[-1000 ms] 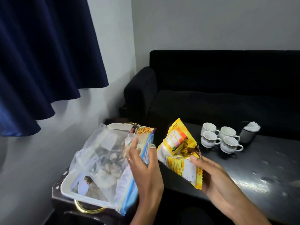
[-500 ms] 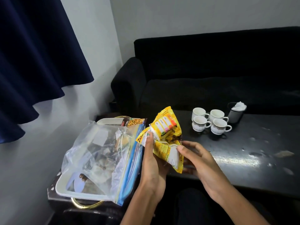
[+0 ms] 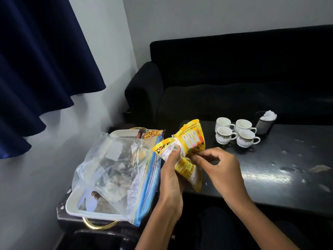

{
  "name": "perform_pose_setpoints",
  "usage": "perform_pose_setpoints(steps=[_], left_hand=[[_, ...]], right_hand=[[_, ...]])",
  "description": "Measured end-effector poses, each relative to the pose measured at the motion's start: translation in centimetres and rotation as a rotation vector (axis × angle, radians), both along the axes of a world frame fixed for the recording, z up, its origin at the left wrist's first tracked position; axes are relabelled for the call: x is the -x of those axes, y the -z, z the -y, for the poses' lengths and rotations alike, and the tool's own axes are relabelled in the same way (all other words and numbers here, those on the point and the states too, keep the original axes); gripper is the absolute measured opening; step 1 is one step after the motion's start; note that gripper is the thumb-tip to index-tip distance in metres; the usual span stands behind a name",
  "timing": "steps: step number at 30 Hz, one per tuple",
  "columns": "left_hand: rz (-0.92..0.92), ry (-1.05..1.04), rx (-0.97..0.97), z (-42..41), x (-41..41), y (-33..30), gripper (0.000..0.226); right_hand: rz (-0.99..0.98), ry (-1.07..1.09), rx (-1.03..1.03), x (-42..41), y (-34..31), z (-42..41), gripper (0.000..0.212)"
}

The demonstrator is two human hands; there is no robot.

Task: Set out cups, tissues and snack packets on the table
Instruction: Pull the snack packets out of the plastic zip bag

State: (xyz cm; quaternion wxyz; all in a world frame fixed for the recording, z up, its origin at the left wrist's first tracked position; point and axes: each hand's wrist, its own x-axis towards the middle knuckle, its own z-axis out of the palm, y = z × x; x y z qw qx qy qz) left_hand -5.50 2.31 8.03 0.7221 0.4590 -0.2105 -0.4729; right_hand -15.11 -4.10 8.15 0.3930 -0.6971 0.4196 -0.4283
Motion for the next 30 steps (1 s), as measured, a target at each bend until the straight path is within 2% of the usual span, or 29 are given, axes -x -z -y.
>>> perform_pose_setpoints(steps=[4,12,15,19,23,30], left_hand=[[0.079,-0.029,-0.018,0.0,0.1,0.2,0.018],[0.072,-0.050,-0.063,0.1,-0.3,-0.1,0.040],[0.025,-0.063,-0.067,0.2,-0.7,-0.3,0.052],[-0.042,-0.037,-0.076,0.2,-1.0,-0.3,0.054],[-0.073,-0.092,-0.103,0.3,-1.3,-0.2,0.061],[-0.155,-0.171,-0.093,0.3,-2.3,0.2,0.047]], right_hand=[[0.014,0.089,-0.011,-0.7,0.1,-0.4,0.014],[0.069,0.049,-0.086,-0.6,0.2,-0.1,0.003],[0.199,0.033,-0.216,0.0,0.4,0.3,0.008],[0.362,-0.009,-0.452,1.4,0.3,0.9,0.012],[0.440,-0.016,-0.528,2.3,-0.1,1.5,0.010],[0.483,0.012,-0.520,2.9,-0.6,2.0,0.012]])
